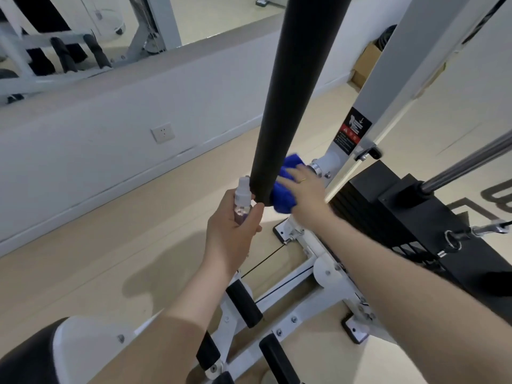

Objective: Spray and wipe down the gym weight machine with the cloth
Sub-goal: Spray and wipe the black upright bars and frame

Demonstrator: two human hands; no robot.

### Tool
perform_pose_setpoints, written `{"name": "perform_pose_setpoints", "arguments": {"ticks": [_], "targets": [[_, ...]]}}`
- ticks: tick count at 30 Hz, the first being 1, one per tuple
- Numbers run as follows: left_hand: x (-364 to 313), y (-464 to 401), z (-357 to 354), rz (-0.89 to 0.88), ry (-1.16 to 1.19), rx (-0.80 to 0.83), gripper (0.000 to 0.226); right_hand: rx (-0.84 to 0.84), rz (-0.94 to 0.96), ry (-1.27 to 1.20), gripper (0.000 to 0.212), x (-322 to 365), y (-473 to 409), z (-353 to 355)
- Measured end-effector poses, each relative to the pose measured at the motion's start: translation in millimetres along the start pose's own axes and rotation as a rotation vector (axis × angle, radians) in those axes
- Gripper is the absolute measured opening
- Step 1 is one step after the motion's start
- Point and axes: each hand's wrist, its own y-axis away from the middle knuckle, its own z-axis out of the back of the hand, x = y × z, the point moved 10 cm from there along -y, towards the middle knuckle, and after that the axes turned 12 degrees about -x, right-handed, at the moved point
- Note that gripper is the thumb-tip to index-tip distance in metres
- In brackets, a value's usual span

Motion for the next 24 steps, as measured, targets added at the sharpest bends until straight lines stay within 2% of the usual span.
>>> {"name": "perform_pose_setpoints", "arguments": {"ticks": [3,5,7,8,10,13,16,18,21,24], "targets": [[0.4,1.5,-0.5,-0.027,-0.021,0.01,0.021,0.037,0.063,-0.265,0.088,31.5,30.2,-24.2],[0.3,0.0,-0.5,-0.049,-0.041,0.003,0.019,0.043,0.209,-0.104,0.099,24.1,32.6,-12.4],[1.9,-2.4,-0.8,-0.072,-0.077,-0.01,0.021,0.037,0.342,0.235,0.096,3.2,18.0,4.1],[3.5,-2.8,-1.6,-0.08,-0.096,-0.014,0.022,0.015,0.349,0.378,0.09,-10.8,6.8,14.9],[3.0,-2.3,-1.3,-0.09,-0.105,-0.018,0.022,-0.078,0.198,0.485,0.079,-39.6,-14.5,35.8],[3.0,-1.8,-0.8,-0.09,-0.098,-0.013,0.021,-0.118,0.043,0.392,0.079,-40.8,-12.2,40.8],[1.8,-2.8,-0.8,-0.098,-0.082,-0.01,0.03,-0.073,0.12,0.15,0.091,11.8,18.1,11.1],[1.7,-3.2,-2.5,-0.111,-0.093,-0.002,0.03,-0.037,0.206,0.068,0.091,35.4,34.6,-6.6],[4.5,-3.8,-2.1,-0.105,-0.079,0.0,0.027,0.045,0.277,0.046,0.089,20.0,24.2,-4.1],[5.4,-4.4,-1.4,-0.112,-0.084,0.0,0.023,-0.054,0.337,0.143,0.076,-9.7,2.2,22.9]]}}
